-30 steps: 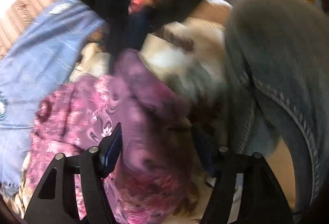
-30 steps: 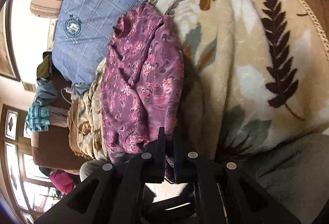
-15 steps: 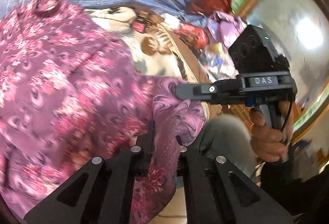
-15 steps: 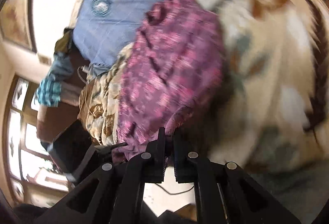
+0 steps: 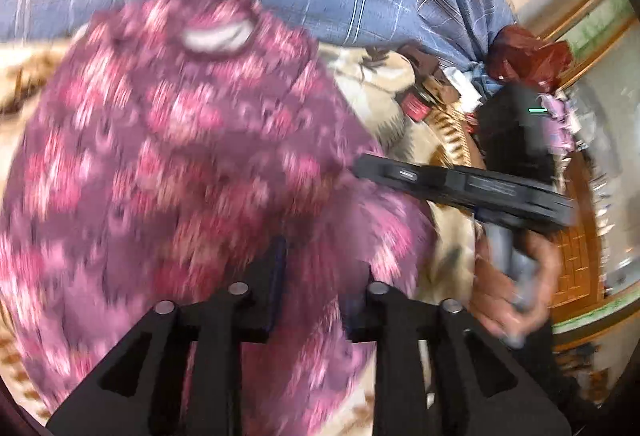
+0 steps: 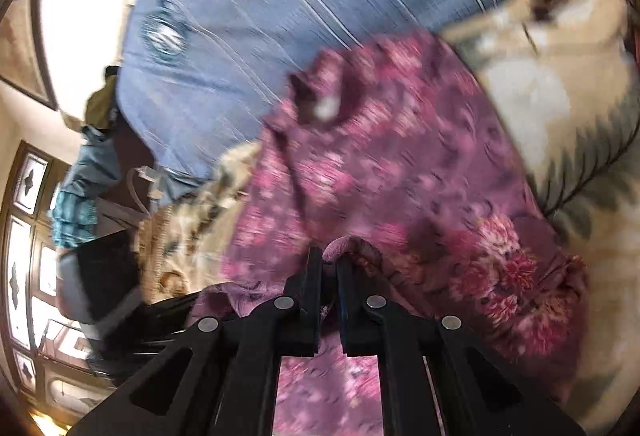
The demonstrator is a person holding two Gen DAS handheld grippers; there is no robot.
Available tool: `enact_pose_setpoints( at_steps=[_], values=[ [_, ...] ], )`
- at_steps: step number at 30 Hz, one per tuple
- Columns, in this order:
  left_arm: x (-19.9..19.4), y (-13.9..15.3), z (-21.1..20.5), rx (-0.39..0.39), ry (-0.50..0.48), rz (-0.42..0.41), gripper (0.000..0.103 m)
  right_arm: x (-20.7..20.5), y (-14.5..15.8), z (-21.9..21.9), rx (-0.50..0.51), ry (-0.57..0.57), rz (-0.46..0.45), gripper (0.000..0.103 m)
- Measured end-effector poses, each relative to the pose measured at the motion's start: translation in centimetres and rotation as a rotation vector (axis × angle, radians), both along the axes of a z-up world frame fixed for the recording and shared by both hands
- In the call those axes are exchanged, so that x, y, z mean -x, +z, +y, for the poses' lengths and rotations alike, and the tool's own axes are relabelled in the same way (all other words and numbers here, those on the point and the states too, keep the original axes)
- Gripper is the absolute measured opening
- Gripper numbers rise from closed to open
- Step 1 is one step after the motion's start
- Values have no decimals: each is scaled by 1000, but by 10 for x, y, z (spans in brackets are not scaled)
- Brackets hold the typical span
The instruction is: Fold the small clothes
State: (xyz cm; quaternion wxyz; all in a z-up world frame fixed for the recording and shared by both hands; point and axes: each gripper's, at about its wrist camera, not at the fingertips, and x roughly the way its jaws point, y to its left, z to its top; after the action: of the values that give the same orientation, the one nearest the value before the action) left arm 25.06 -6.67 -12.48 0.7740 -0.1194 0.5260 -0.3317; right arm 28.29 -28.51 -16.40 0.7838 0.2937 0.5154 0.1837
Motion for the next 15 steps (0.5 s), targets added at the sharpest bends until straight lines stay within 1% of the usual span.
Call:
enact_pose_setpoints(
  at_steps=[1,2,3,5,7,8,10,11,12,13,14,15],
  values=[
    [9,0,13,24,14,5,38,-2,-8,0,32,-8,24,7],
    [17,2,31,66,38,1,47,-3,-12,-1,51,-18,31,6],
    [32,5,54,107,86,-6,49,-7,-15,-4,60,-30,33,6],
    [47,17,85,131,173,-26,49,-12,-19,-8,51,-49,35,6],
    [79,29,120,172,279,-87,56,-16,-28,-8,60,-61,41,6],
    [101,32,136,178,337,-120,63,-16,-31,-7,69,-60,43,5],
    [131,29,156,152,404,-146,66,-9,-33,-6,84,-67,15,4],
    [150,22,163,123,436,-143,66,-5,-29,-4,103,-64,4,6],
    [165,15,169,90,471,-135,66,0,-24,-1,123,-55,-4,10],
    [178,8,174,68,496,-127,66,6,-16,3,144,-56,-17,11],
    [187,0,176,58,513,-117,66,15,-5,7,158,-62,-39,21],
    [196,-8,178,38,526,-102,66,27,9,10,162,-69,-70,36]
  ],
)
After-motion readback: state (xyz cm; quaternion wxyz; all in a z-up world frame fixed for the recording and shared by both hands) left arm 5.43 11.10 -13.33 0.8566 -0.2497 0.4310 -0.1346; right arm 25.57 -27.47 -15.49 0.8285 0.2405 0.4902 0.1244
